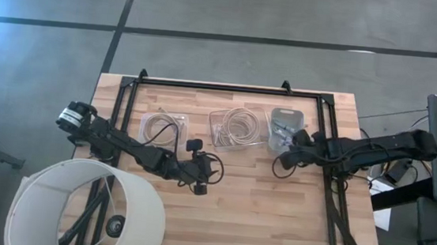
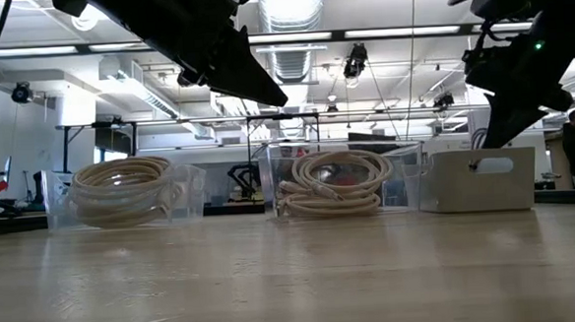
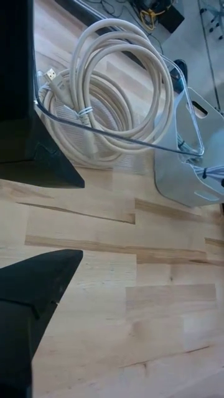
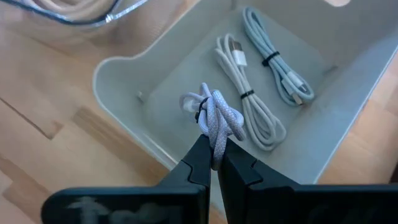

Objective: Pick & Place USB Port
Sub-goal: Put the white charger cable into the white bin

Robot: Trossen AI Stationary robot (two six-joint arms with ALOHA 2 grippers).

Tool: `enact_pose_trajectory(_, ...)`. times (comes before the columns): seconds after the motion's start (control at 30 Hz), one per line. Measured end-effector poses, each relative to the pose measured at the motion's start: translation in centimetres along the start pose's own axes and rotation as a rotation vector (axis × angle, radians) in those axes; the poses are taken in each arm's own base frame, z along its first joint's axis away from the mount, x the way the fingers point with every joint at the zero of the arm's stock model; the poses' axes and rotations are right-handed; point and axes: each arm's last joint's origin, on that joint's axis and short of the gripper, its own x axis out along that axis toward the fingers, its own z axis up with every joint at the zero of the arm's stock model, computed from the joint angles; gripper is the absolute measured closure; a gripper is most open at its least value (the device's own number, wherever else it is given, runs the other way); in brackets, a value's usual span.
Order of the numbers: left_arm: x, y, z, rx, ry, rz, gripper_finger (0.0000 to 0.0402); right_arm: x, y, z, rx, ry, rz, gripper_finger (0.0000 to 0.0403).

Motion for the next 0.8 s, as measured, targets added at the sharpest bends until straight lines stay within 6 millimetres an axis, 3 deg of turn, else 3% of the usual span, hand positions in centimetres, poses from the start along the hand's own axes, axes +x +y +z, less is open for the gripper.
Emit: enact_pose_trajectory(0.8,0.05,0.08,-0.01,0.001,0.001,0.002,0.0227,0.61,0.57,-0.14,0.007,0.051,-0.014,0.0390)
